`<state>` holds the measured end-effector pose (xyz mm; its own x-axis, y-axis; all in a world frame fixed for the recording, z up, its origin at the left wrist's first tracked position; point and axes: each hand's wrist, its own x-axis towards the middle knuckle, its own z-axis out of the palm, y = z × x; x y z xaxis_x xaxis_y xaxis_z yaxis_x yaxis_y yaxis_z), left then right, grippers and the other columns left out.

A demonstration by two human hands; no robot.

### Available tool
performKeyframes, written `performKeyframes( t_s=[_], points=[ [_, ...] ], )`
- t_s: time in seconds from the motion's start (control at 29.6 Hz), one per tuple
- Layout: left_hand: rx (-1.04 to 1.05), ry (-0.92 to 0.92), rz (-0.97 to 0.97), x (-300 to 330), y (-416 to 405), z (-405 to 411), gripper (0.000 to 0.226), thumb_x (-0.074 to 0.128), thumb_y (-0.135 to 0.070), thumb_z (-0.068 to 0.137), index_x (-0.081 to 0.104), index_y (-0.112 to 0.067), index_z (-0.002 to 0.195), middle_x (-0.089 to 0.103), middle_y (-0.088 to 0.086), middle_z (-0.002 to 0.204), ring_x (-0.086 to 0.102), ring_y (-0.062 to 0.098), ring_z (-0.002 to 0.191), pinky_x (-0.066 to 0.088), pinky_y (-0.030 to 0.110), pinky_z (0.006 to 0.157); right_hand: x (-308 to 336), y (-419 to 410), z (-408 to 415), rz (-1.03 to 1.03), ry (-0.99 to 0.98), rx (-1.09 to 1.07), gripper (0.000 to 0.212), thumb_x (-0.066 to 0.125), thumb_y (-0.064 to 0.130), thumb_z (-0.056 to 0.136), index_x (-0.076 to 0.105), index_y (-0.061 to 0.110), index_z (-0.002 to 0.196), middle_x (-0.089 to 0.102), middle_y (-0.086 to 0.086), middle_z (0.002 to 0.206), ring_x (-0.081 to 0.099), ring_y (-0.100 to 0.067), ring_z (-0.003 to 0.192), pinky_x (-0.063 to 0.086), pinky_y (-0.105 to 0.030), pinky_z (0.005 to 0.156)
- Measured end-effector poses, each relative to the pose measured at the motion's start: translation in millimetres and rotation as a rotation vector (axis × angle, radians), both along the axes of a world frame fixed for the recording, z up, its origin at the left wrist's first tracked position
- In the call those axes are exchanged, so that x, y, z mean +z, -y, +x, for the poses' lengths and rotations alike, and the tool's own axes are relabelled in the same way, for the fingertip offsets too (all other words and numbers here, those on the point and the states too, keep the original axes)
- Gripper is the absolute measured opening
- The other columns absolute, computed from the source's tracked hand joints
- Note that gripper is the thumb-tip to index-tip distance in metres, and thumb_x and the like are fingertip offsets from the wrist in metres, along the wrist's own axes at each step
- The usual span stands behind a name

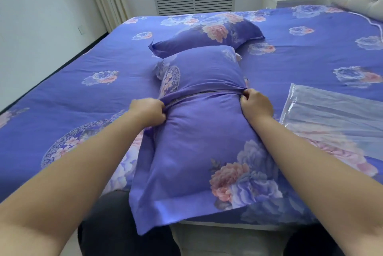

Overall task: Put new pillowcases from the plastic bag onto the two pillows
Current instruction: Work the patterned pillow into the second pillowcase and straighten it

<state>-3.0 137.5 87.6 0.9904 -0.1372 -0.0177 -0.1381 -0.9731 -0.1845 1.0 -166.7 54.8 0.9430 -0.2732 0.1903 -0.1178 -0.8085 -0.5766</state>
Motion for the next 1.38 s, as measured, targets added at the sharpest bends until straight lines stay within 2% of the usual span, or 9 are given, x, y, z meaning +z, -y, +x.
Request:
performKeyframes(
  t_s=[0.1, 0.24, 0.34, 0.57, 0.81, 0.94, 1.08, 1.18, 1.38],
  points=[
    [0.015, 0.232, -0.005, -4, 8, 10, 0.032, 0.046, -0.043, 0.088, 0.067, -0.021, 0.098, 0.067, 0.012, 0.104, 0.064, 0.034, 0.093, 0.042, 0.036, 0.073, -6, 12, -5, -0.035, -0.033, -0.028, 0.031, 0.041, 0.029, 0.093, 0.055, 0.017, 0.119, 0.063, -0.020, 0.111, 0.057, -0.040, 0.100, 0.036, -0.037, 0.070],
    [0.100, -0.034, -0.109, -15, 14, 15, 0.043, 0.039, -0.054, 0.092, 0.061, -0.021, 0.110, 0.060, 0.013, 0.121, 0.058, 0.033, 0.109, 0.044, 0.037, 0.080, -14, 12, -16, -0.087, -0.060, 0.043, 0.032, 0.040, 0.023, 0.095, 0.047, 0.014, 0.126, 0.049, -0.019, 0.128, 0.046, -0.037, 0.118, 0.040, -0.045, 0.089],
    [0.036, -0.129, -0.175, -8, 8, 9, 0.025, 0.044, -0.045, 0.091, 0.056, -0.023, 0.092, 0.061, 0.011, 0.118, 0.057, 0.031, 0.106, 0.043, 0.036, 0.080, -8, 14, -11, -0.166, -0.142, 0.093, 0.034, 0.042, 0.022, 0.094, 0.044, 0.016, 0.127, 0.039, -0.020, 0.130, 0.038, -0.038, 0.123, 0.035, -0.046, 0.097],
    [-0.050, -0.340, -0.336, 48, 9, 9, 0.015, 0.056, -0.019, 0.079, 0.046, -0.017, 0.069, 0.051, 0.000, 0.071, 0.047, 0.022, 0.069, 0.037, 0.028, 0.057, 45, 10, 16, -0.087, -0.077, 0.340, 0.022, 0.052, 0.031, 0.093, 0.060, 0.010, 0.096, 0.059, -0.016, 0.105, 0.053, -0.032, 0.097, 0.040, -0.035, 0.077],
    [-0.124, -0.347, -0.524, 66, 12, 17, 0.018, 0.056, -0.030, 0.093, 0.059, -0.019, 0.079, 0.052, -0.006, 0.070, 0.044, 0.014, 0.068, 0.036, 0.016, 0.058, 70, 22, 20, 0.318, -0.356, 0.511, 0.033, 0.055, 0.042, 0.092, 0.051, 0.018, 0.069, 0.043, -0.001, 0.067, 0.036, -0.016, 0.065, 0.031, -0.028, 0.063],
    [-0.099, -0.470, -0.697, 66, 15, 21, 0.010, 0.063, -0.028, 0.090, 0.069, -0.021, 0.086, 0.058, -0.009, 0.072, 0.048, 0.006, 0.069, 0.039, 0.018, 0.070, 79, 27, 25, 0.255, -0.422, 0.569, 0.016, 0.061, 0.022, 0.090, 0.068, 0.009, 0.084, 0.054, 0.000, 0.076, 0.042, -0.015, 0.070, 0.035, -0.022, 0.066],
    [-0.048, -0.312, -0.677, 56, 27, 29, 0.010, 0.070, -0.025, 0.083, 0.070, -0.022, 0.074, 0.059, -0.004, 0.070, 0.048, 0.009, 0.066, 0.041, 0.019, 0.063, 83, 20, 29, 0.343, -0.331, 0.476, 0.007, 0.070, 0.015, 0.081, 0.072, 0.020, 0.077, 0.064, 0.012, 0.062, 0.053, 0.000, 0.053, 0.042, -0.010, 0.053],
    [-0.017, -0.230, -0.856, 50, 28, 31, 0.009, 0.074, -0.022, 0.079, 0.070, -0.020, 0.071, 0.060, -0.005, 0.068, 0.049, 0.007, 0.065, 0.041, 0.019, 0.064, 72, 12, 28, 0.292, -0.177, 0.369, 0.002, 0.070, 0.017, 0.080, 0.072, 0.016, 0.080, 0.067, 0.003, 0.076, 0.057, -0.007, 0.069, 0.045, -0.020, 0.069],
    [-0.035, -0.362, -0.920, 59, 29, 30, 0.012, 0.068, -0.033, 0.085, 0.073, -0.024, 0.078, 0.066, -0.011, 0.078, 0.056, 0.002, 0.075, 0.044, 0.017, 0.077, 75, 1, 25, 0.249, -0.245, 0.471, 0.037, 0.060, 0.041, 0.089, 0.069, 0.006, 0.085, 0.059, -0.003, 0.078, 0.050, -0.014, 0.072, 0.043, -0.030, 0.073]
  ],
)
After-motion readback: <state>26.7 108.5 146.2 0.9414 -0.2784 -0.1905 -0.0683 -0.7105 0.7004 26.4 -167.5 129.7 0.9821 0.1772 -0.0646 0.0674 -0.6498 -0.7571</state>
